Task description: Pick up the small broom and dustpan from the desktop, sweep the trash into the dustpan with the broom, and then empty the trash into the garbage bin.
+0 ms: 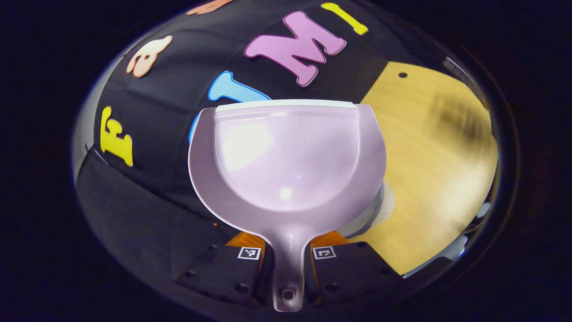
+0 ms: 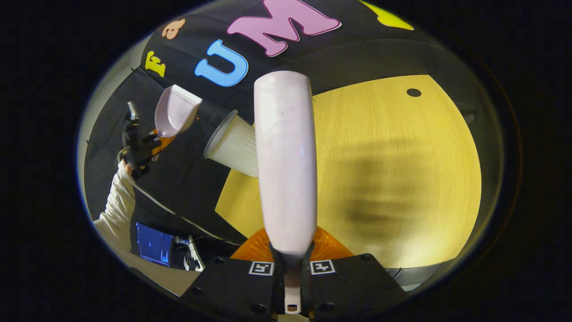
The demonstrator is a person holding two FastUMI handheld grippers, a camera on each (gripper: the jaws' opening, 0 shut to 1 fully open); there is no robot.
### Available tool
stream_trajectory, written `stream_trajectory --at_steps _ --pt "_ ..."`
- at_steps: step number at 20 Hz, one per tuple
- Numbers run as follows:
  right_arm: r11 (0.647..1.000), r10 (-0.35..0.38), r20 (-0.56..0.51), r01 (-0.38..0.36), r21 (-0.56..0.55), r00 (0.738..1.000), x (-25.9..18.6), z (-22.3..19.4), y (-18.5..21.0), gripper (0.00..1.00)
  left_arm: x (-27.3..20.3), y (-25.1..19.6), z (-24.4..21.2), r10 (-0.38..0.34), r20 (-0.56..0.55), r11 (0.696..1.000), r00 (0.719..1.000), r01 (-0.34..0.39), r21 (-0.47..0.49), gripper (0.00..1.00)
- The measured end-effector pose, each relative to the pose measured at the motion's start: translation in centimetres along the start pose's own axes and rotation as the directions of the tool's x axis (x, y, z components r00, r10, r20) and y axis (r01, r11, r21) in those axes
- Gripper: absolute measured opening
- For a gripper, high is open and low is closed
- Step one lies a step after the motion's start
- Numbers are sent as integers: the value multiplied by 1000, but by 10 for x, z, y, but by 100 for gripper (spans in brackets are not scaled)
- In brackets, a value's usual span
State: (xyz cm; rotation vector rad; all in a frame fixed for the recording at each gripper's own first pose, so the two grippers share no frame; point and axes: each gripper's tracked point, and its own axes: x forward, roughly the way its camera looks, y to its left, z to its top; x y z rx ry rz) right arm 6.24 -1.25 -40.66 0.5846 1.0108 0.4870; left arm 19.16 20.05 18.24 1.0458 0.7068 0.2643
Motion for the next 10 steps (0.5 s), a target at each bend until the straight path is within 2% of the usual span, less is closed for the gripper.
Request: stream_trajectory --at_steps 1,3,5,6,7,8,9,10 --pt "1000 -9 4 9 -4 1000 2 5 4 15 -2 -14 7 -51 30 995 998 53 -86 26" --pt "999 -40 8 40 -16 999 7 15 9 15 -12 -57 26 -167 114 959 979 188 -210 26" --pt "997 -75 12 75 -24 997 10 23 14 15 -23 -102 41 -270 164 908 949 308 -284 26" --pt "994 -101 20 102 -28 995 12 27 14 15 -25 -127 45 -329 170 872 929 368 -323 26" --pt "990 -138 19 139 -37 990 15 29 12 14 -29 -156 44 -394 170 819 903 429 -381 26" --pt "985 -170 15 170 -41 985 19 27 10 15 -27 -182 45 -466 166 750 869 488 -447 25" --pt "979 -203 5 203 -35 979 23 25 7 14 -24 -204 44 -535 155 675 831 531 -512 27" --pt "967 -252 -14 252 -34 968 28 21 0 15 -19 -225 41 -581 144 615 801 548 -567 26"
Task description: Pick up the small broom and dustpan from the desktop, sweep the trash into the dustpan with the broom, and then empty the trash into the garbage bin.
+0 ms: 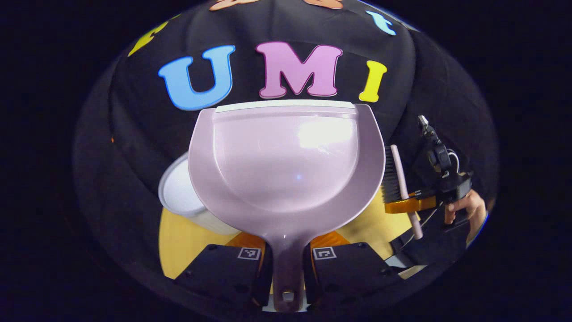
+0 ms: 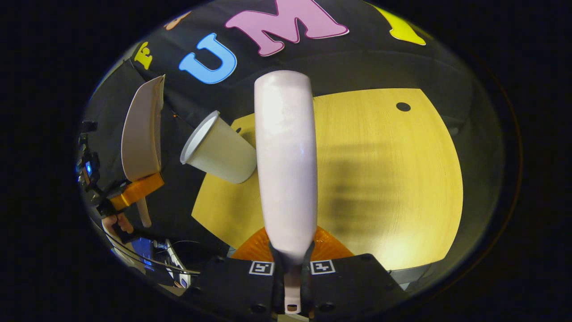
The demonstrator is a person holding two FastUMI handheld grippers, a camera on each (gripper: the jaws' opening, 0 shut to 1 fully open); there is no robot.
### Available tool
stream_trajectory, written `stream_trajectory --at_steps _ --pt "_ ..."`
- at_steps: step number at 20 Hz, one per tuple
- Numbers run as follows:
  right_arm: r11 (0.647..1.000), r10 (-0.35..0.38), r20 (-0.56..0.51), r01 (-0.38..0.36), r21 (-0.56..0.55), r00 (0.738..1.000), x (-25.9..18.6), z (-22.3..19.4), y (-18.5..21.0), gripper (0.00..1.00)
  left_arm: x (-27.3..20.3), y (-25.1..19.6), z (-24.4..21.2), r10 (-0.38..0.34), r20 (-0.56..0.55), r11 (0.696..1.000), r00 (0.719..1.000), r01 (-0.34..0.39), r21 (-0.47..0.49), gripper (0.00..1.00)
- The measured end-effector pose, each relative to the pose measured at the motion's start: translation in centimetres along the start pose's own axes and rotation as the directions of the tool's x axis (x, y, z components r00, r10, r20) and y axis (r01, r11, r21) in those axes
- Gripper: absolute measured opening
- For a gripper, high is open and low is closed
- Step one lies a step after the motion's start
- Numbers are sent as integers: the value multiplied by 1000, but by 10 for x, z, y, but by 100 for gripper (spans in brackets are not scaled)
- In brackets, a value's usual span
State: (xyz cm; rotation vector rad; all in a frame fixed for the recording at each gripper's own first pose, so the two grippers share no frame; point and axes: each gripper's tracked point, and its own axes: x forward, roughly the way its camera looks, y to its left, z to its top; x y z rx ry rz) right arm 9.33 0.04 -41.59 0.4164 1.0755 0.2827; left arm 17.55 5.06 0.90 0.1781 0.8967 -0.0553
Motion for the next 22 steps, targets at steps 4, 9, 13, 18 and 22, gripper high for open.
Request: stream_trajectory --at_steps 4,9,13,18,22 --pt "984 -171 -113 176 32 979 36 -27 -15 15 84 -15 -38 45 -181 999 982 -46 3 27" --pt "955 -277 -295 296 20 914 101 -81 -27 16 177 -49 -76 -21 -441 992 897 -35 -119 27" --pt "928 -342 -378 372 7 860 135 -106 -42 16 196 -54 -64 76 -526 989 847 -129 -66 27" --pt "901 -404 -456 431 -49 793 154 -113 -61 16 194 -77 -58 72 -601 988 796 -141 -68 27" --pt "890 -422 -493 451 -64 761 161 -117 -70 16 198 -79 -66 77 -646 990 759 -136 -41 27"
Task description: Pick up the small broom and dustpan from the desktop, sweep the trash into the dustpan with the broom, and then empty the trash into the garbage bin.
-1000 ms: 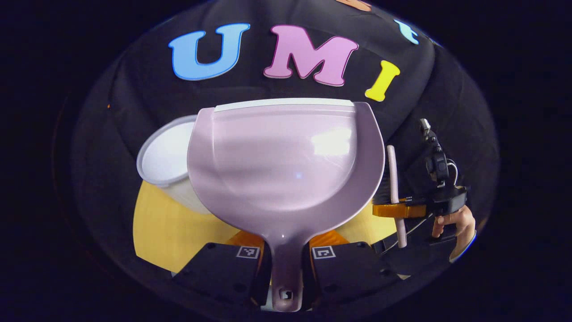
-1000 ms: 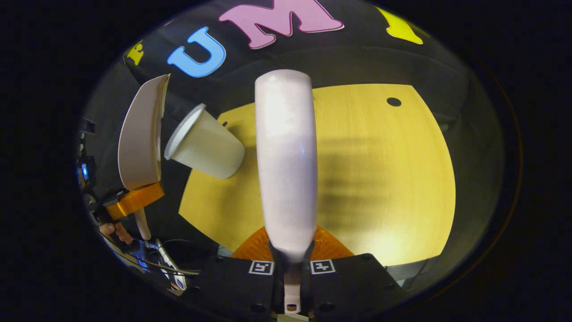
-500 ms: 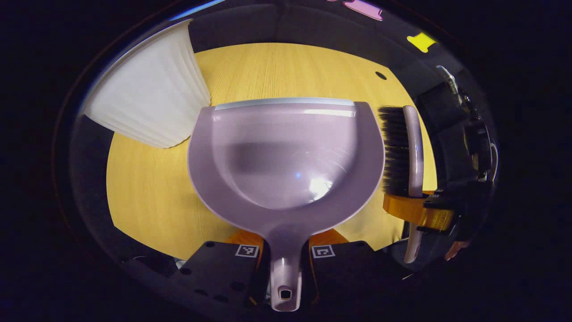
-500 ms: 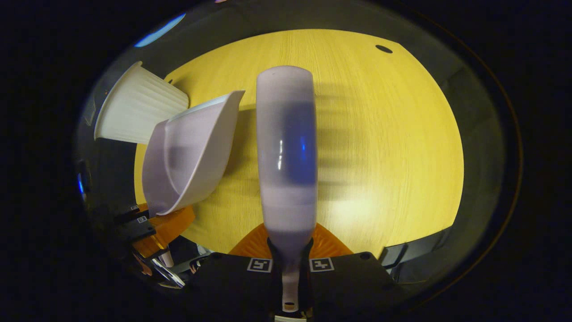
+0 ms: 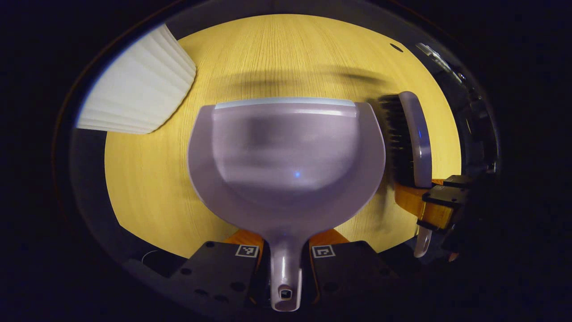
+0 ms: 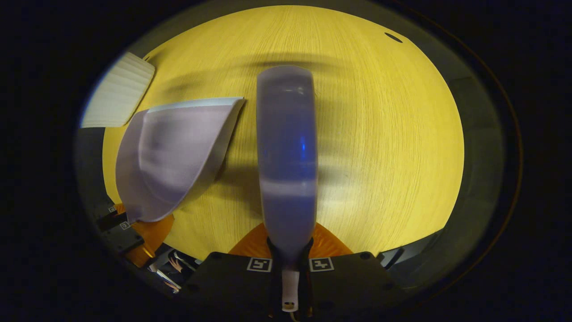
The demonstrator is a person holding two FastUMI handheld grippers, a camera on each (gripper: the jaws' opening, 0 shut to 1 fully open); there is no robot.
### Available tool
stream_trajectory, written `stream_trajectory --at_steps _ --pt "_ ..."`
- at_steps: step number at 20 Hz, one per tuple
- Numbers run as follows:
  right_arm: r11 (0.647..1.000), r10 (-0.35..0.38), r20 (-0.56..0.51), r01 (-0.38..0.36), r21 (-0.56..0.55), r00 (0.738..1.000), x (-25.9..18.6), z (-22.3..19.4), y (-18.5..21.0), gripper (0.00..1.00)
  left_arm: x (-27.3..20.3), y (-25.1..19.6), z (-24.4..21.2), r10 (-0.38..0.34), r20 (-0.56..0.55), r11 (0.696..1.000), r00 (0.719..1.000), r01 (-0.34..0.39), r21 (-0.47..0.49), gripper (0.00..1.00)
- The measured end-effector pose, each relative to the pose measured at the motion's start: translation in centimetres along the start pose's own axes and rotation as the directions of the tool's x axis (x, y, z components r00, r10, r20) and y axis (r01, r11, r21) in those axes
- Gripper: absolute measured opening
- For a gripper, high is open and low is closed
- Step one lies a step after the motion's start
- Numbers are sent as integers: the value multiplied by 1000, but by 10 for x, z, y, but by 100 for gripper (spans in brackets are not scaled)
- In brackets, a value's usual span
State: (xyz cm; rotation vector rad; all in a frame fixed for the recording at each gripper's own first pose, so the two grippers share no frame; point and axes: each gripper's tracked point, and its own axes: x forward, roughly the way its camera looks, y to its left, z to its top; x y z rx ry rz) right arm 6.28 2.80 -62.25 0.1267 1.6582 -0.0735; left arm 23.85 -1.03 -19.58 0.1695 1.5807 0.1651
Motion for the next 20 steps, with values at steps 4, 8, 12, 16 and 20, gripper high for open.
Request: stream_trajectory --at_steps 4,8,12,16,20 --pt "1000 -6 -37 7 21 999 12 -2 -4 17 -1 1 -3 11 7 1000 1000 -11 -3 27" --pt "1000 10 -55 -9 17 998 11 -3 1 17 0 -2 -10 -26 -31 1000 999 25 -15 28" --pt "1000 0 -65 1 19 998 11 -1 0 21 1 -8 -18 -79 -97 996 992 75 -47 29" --pt "1000 -14 -70 14 5 997 10 -4 1 28 -2 -12 -23 -94 -122 995 988 89 -44 35" --pt "1000 -20 -67 20 7 998 6 -6 0 35 -6 -8 -23 -63 -131 997 989 58 -42 69"
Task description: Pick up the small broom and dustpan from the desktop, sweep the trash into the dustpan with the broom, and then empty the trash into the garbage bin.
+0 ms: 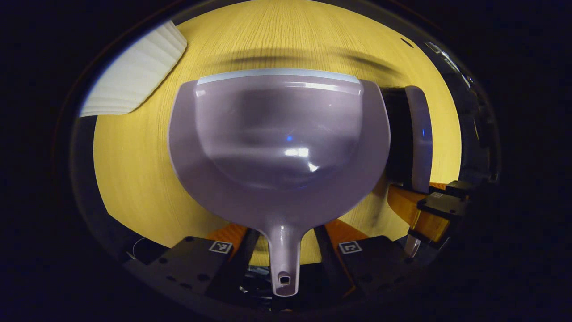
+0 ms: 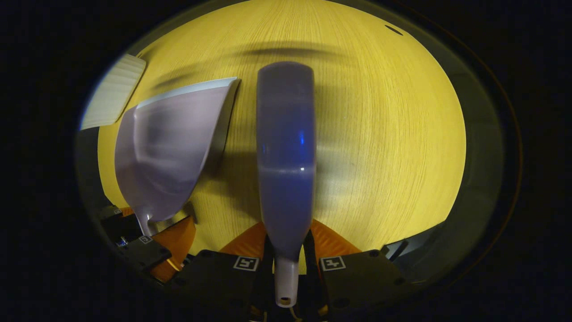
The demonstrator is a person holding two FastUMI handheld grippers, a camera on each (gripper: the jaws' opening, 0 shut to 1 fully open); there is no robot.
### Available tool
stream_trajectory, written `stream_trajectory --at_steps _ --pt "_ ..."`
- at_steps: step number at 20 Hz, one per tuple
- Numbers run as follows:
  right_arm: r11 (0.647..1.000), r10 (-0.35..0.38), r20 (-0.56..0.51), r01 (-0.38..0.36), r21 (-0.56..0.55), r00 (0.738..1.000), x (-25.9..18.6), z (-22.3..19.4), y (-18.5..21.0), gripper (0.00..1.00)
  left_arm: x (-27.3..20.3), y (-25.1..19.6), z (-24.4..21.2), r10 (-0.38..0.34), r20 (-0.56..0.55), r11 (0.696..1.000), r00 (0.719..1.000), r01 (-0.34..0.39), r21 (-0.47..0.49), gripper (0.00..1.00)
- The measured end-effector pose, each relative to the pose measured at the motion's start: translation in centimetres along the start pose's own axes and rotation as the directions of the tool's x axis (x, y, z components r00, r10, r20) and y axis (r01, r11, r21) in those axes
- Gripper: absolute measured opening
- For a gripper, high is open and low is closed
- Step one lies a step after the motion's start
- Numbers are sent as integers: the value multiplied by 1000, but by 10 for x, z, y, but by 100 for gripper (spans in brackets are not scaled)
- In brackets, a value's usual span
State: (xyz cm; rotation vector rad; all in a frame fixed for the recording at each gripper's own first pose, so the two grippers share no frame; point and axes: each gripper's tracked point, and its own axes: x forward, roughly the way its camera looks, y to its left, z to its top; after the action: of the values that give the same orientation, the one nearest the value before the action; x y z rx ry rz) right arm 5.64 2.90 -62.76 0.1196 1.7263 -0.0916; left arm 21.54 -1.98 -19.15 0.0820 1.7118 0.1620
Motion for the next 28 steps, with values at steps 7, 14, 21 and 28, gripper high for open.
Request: stream_trajectory --at_steps 7,14,21,28 --pt "999 44 63 -44 5 997 -25 -5 2 93 -19 -16 -19 -81 -15 996 997 81 -27 83" --pt "981 191 235 -180 -67 953 -108 -8 10 94 -87 -22 -34 -118 209 989 971 95 117 83" --pt "965 248 662 -241 -103 707 -260 1 -5 94 -187 -34 -42 -200 639 976 742 91 199 83" --pt "983 175 918 -111 -145 356 -350 -43 -17 94 -276 -30 -77 -144 947 988 286 -13 155 83"
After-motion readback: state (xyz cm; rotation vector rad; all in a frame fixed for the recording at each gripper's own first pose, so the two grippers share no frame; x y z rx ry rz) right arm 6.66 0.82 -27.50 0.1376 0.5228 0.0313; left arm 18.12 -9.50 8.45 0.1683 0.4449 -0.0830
